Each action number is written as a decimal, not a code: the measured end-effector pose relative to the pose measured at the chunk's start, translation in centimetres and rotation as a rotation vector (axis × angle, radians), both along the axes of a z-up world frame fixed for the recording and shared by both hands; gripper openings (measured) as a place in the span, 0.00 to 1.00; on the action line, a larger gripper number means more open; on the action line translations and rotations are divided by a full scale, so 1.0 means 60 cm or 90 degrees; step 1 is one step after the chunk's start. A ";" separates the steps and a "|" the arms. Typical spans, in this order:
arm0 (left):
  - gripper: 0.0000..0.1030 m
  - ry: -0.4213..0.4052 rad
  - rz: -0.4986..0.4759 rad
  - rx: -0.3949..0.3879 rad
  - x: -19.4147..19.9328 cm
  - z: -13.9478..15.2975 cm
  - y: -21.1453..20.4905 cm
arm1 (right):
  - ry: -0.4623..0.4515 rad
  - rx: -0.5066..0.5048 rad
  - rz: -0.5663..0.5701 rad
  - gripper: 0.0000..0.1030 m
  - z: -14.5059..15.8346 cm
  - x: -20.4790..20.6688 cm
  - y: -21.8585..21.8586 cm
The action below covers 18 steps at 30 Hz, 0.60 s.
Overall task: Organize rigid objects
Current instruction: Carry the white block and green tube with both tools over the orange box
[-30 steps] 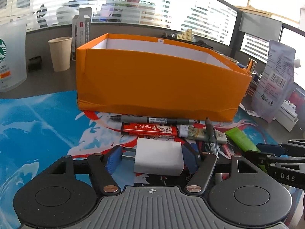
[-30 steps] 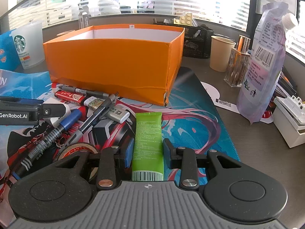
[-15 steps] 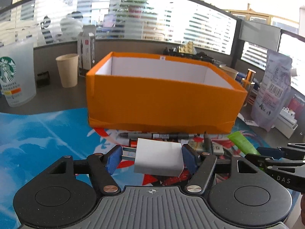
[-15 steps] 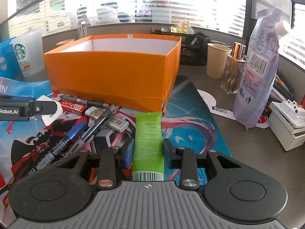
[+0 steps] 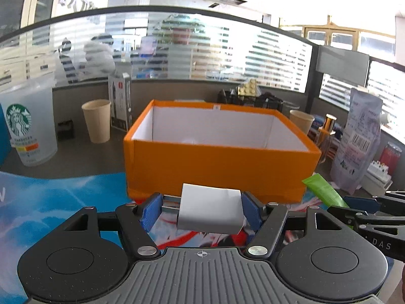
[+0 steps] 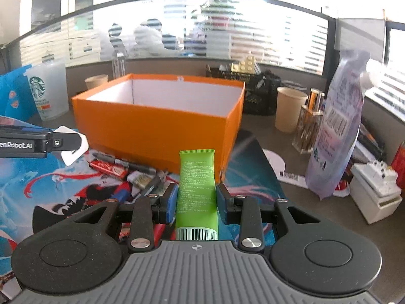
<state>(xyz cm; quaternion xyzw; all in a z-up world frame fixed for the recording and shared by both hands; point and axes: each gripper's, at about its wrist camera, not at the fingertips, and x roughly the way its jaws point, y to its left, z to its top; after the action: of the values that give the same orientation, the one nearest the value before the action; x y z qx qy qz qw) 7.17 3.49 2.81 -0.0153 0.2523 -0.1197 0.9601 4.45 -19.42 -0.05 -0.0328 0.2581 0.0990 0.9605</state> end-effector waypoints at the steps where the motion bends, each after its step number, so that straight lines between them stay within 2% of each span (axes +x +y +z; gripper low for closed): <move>1: 0.66 -0.004 -0.002 -0.001 0.000 0.004 0.000 | -0.005 -0.001 0.003 0.29 0.005 0.000 0.002; 18: 0.66 -0.061 0.000 -0.010 0.039 0.075 -0.004 | -0.088 0.024 0.016 0.29 0.089 0.035 0.017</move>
<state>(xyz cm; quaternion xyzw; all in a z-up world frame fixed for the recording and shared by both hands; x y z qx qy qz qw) 9.50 3.24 7.32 -0.0168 0.2049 -0.1221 0.9710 6.58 -18.37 5.27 -0.0249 0.1891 0.1132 0.9751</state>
